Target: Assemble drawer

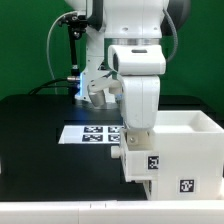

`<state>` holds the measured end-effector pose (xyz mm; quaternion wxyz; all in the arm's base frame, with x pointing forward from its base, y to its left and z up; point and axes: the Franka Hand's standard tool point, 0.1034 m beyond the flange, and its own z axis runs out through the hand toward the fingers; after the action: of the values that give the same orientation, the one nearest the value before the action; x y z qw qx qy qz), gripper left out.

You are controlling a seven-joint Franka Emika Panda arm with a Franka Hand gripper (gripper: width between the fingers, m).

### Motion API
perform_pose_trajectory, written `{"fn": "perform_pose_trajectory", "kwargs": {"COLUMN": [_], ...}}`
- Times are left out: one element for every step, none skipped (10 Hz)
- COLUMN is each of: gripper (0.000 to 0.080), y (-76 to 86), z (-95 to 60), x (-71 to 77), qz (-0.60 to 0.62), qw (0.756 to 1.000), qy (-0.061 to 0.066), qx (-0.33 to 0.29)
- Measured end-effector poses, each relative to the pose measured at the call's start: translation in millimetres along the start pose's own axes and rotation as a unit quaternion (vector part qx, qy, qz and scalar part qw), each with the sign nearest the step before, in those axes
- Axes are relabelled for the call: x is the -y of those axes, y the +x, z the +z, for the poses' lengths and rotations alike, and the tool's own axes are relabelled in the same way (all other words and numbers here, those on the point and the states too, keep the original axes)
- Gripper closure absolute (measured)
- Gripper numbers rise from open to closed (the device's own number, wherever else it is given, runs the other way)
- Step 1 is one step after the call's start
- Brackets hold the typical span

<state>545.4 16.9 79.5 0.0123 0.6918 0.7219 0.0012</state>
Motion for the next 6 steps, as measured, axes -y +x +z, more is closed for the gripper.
{"fn": "perform_pose_trajectory", "kwargs": {"gripper": [0.0491, 0.0279, 0.019, 0.0162, 0.0162, 0.0152], "y": [-3.3, -6.6, -9.9, -15.5, -25.8, -39.3], "z": [-12.7, -23.2, -27.6, -29.3, -25.2, -14.5], "x": [-5.2, -10.7, -14.4, -17.4, -19.2, -17.9], "qz": [0.001, 0.002, 0.005, 0.004, 0.004, 0.003], "qw": [1.0, 1.0, 1.0, 1.0, 1.0, 1.0], "qy": [0.005, 0.006, 0.006, 0.007, 0.008, 0.015], "qx": [0.006, 0.01, 0.012, 0.013, 0.014, 0.013]}}
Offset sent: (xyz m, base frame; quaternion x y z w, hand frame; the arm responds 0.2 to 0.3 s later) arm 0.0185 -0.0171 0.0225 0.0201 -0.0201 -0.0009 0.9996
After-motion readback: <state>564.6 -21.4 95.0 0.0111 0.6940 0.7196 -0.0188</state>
